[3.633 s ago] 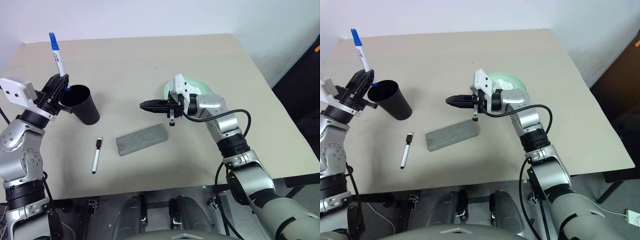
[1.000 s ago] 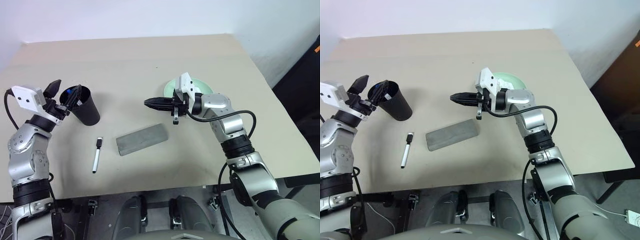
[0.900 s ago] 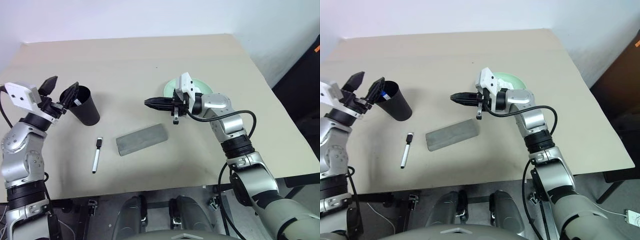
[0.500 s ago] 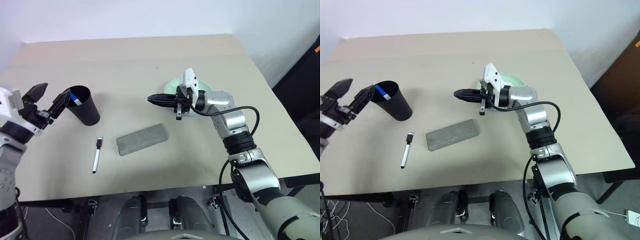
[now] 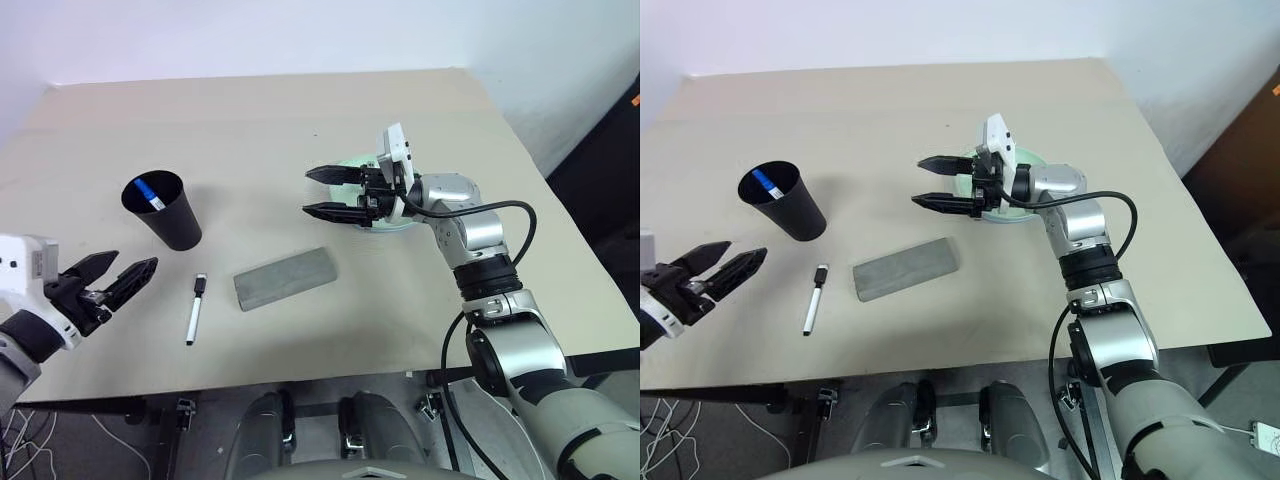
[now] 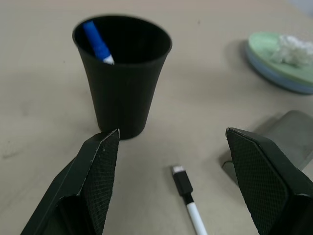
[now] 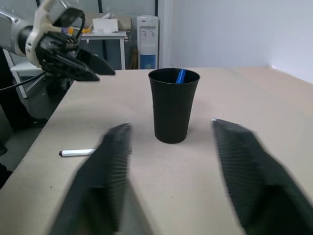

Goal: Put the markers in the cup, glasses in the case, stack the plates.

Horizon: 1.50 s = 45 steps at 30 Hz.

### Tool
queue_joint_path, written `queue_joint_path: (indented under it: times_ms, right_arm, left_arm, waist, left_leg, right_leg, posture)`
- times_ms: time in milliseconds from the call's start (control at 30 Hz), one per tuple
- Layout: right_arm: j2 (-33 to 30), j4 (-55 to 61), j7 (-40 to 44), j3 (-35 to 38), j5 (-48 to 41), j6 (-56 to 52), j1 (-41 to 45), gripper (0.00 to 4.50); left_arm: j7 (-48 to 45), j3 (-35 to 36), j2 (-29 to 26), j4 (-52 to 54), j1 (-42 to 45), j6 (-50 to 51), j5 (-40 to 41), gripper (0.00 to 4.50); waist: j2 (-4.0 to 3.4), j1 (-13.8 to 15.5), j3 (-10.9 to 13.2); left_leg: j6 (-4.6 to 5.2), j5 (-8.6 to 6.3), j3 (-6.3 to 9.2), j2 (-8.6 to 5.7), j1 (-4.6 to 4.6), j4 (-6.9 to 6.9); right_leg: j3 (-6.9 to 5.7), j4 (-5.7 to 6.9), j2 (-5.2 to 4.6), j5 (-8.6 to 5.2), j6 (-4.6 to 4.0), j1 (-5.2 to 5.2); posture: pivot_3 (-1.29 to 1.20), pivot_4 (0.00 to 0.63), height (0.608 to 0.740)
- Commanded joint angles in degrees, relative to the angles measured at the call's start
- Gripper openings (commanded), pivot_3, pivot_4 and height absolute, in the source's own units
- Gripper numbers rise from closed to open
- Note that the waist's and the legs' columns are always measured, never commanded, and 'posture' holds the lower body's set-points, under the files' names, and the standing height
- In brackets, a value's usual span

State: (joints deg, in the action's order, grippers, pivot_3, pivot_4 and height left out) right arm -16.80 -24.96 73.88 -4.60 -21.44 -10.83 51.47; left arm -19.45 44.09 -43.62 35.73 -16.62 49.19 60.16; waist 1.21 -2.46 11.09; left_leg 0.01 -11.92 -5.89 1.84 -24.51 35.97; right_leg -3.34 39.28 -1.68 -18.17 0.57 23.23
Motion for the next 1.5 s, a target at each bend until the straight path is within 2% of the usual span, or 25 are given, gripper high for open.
queue_joint_path:
  times_ms: [33,233,367,600,867,967,1233,1500]
  right_arm:
    - [-0.4,2.7,-0.7,0.5,0.1,1.3,0.3,4.22]
    - [-1.4,4.8,-1.1,0.3,0.4,0.6,-1.3,4.22]
    - [-1.8,5.5,-1.6,0.2,0.4,0.5,-1.7,4.22]
    - [-2.0,5.5,-2.3,-0.3,1.3,1.3,-2.1,4.22]
    - [-1.8,5.0,-2.9,-0.2,1.4,1.7,-1.9,4.22]
    - [-1.6,5.2,-3.1,-0.3,1.5,1.6,-2.1,4.22]
    - [-1.4,4.7,-3.6,-0.3,1.7,2.4,-2.4,4.22]
    - [-1.3,4.1,-4.3,-0.3,2.2,3.3,-2.4,4.22]
  left_arm:
    - [1.9,-3.1,0.0,0.4,1.0,0.2,-1.9,3.65]
    - [4.9,-7.9,0.2,-0.9,1.9,2.2,-5.1,3.65]
    - [7.8,-10.1,-0.1,-0.9,3.9,5.8,-4.2,3.65]
    - [17.4,-15.4,-2.3,1.7,11.2,19.1,-1.8,3.65]
    - [33.1,-14.3,3.9,0.7,23.6,36.5,3.5,3.65]
    - [35.5,-12.1,6.5,0.9,26.8,41.8,4.7,3.65]
    - [40.6,-11.3,6.9,0.9,24.8,43.3,9.7,3.65]
    - [46.6,-13.4,6.6,-0.8,23.5,43.3,16.7,3.65]
  waist:
    - [0.00,0.0,0.0]
    - [-0.01,-0.1,0.0]
    - [-0.02,0.0,0.0]
    - [-0.01,0.1,0.0]
    - [0.02,0.2,0.0]
    - [0.07,0.2,0.0]
    - [0.08,0.2,0.0]
    - [0.08,0.4,0.0]
  left_leg:
    - [0.00,0.00,0.00,0.00,0.00,-0.02]
    - [0.01,0.00,-0.01,0.00,-0.04,-0.10]
    - [0.01,0.00,0.00,0.00,-0.04,-0.10]
    - [0.08,0.04,0.01,0.00,-0.04,-0.09]
    - [0.18,0.10,0.00,0.00,-0.03,0.01]
    - [0.18,0.11,-0.01,0.00,-0.03,0.07]
    - [0.14,0.13,-0.01,0.00,-0.01,0.10]
    - [0.15,0.12,0.00,0.00,0.00,0.12]
  right_leg:
    - [0.00,-0.01,0.00,0.00,0.00,0.01]
    - [0.00,-0.12,0.00,0.00,0.00,0.04]
    - [0.01,-0.12,0.00,0.00,0.00,0.04]
    - [0.01,-0.12,0.01,0.01,0.01,0.02]
    - [0.00,-0.06,0.06,0.02,0.07,-0.05]
    - [0.00,-0.04,0.10,0.05,0.13,-0.08]
    - [0.00,-0.03,0.12,0.05,0.14,-0.11]
    - [0.00,-0.03,0.10,0.06,0.15,-0.13]
  posture:
    - [0.00,0.150,0.715]
    - [0.00,0.150,0.715]
    - [0.00,0.150,0.715]
    - [0.00,0.150,0.715]
    - [0.00,0.150,0.715]
    - [0.00,0.150,0.715]
    - [0.00,0.150,0.715]
    - [0.00,0.150,0.715]
